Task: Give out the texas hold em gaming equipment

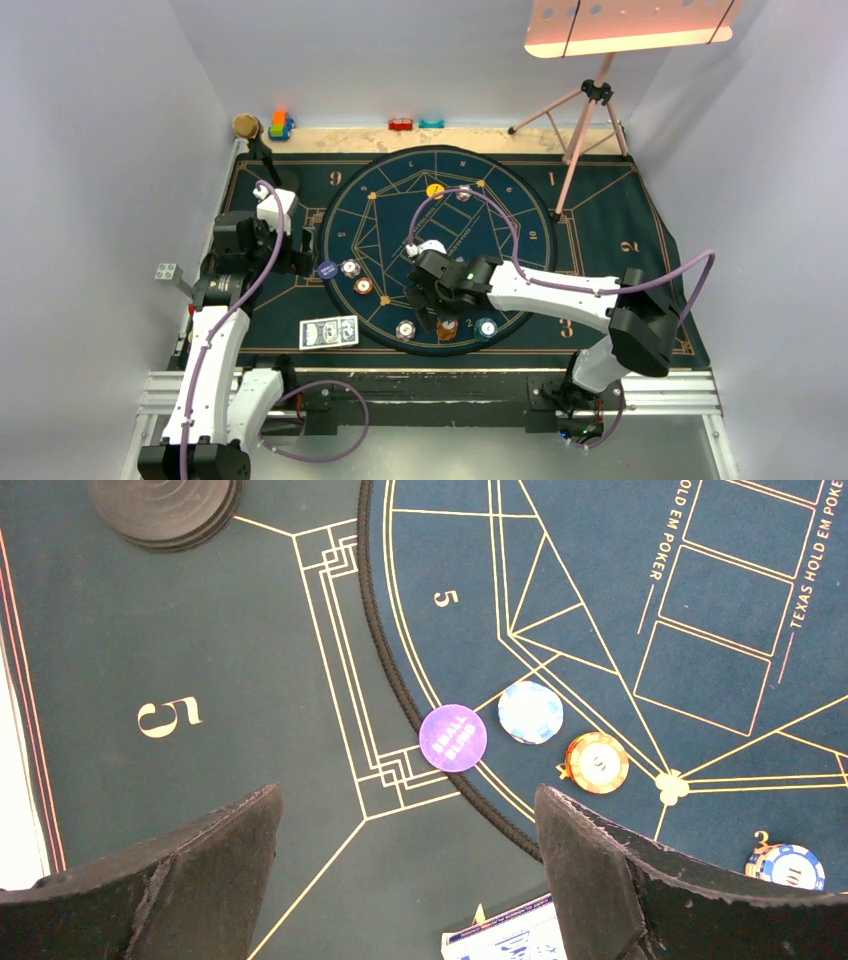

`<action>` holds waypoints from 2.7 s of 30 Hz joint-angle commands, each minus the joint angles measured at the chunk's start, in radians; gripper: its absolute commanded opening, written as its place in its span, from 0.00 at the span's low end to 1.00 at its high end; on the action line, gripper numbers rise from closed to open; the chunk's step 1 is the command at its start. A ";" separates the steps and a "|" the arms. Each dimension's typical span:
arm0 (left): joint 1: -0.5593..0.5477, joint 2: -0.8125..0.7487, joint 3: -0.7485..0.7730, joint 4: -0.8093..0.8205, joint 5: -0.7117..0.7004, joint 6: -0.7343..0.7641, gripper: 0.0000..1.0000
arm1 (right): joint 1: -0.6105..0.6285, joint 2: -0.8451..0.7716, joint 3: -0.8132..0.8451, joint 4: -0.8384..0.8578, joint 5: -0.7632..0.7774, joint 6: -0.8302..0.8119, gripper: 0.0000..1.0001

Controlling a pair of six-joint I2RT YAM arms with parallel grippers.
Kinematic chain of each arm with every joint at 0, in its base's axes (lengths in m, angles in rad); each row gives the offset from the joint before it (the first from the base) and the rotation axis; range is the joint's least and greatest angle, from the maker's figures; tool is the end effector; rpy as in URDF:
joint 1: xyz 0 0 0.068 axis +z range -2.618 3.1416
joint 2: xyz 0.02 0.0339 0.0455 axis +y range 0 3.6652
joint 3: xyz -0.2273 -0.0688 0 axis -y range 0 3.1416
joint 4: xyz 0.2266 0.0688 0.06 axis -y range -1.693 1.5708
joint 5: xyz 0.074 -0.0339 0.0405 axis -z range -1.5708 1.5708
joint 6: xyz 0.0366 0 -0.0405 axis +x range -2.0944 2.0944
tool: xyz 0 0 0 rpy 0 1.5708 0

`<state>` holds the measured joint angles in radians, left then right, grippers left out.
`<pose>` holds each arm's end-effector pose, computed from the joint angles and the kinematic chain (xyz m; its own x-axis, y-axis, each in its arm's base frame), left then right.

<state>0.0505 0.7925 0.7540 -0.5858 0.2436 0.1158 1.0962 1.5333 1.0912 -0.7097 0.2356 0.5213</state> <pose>0.1782 0.0002 0.2626 -0.5630 0.0838 -0.8222 0.2129 0.9760 -0.0463 0.1385 0.2510 0.1978 -0.7711 -0.4412 -0.4590 -0.5045 0.8632 0.0177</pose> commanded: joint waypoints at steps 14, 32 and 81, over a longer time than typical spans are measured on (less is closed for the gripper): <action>0.008 -0.009 -0.005 0.029 0.016 0.008 1.00 | 0.041 0.026 -0.061 0.053 -0.052 0.061 0.82; 0.007 -0.012 -0.005 0.031 0.014 0.006 1.00 | 0.041 0.023 -0.074 0.042 -0.011 0.074 0.48; 0.009 -0.022 -0.008 0.030 0.019 0.009 1.00 | -0.504 0.758 0.881 -0.005 0.098 -0.170 0.04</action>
<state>0.0513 0.7803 0.7540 -0.5854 0.2440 0.1158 0.6006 2.3054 1.9255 -0.7345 0.3233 0.3557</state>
